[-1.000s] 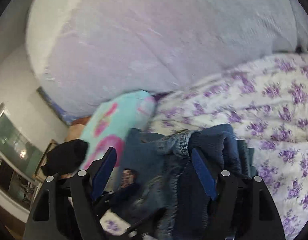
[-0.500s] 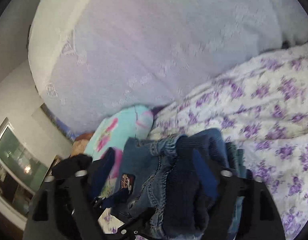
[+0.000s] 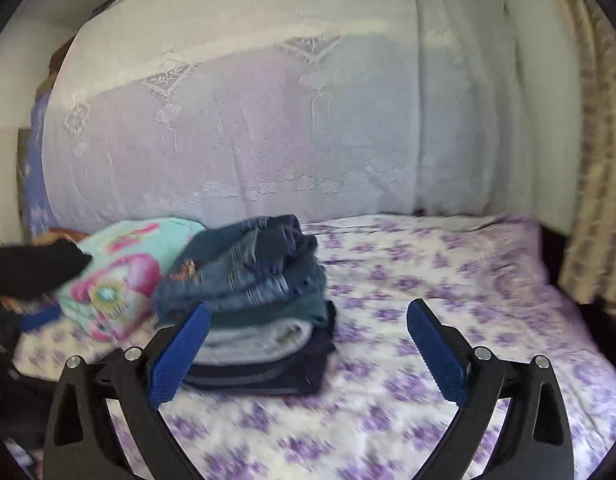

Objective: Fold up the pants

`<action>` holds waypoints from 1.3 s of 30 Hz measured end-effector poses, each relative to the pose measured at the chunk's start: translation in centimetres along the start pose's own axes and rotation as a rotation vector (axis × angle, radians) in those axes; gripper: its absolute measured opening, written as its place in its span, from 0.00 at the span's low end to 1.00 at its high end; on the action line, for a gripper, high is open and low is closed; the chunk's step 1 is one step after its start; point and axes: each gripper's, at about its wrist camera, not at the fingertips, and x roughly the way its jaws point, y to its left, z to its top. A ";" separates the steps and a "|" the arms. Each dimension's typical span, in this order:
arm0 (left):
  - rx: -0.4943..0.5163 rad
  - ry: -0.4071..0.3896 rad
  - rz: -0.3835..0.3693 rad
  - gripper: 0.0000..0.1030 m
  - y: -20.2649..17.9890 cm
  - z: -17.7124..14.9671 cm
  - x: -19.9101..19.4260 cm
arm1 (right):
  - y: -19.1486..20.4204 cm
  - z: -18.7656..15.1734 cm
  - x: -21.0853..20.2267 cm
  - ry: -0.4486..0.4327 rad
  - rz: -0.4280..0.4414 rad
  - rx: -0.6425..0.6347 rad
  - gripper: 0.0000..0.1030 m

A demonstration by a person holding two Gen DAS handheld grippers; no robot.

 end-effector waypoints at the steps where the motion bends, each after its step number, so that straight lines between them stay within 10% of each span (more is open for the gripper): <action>1: -0.006 -0.020 0.019 0.96 0.0 -1.7 -1.3 | 0.6 -1.4 -1.3 -0.023 -0.018 -0.013 0.96; 13: -0.144 0.024 0.046 0.96 1.1 -9.6 0.5 | 2.3 -9.5 -2.6 -0.030 0.010 0.096 0.97; 39: -0.160 0.057 0.035 0.96 1.4 -9.1 -0.2 | 2.7 -10.3 -2.9 -0.011 0.017 0.070 0.97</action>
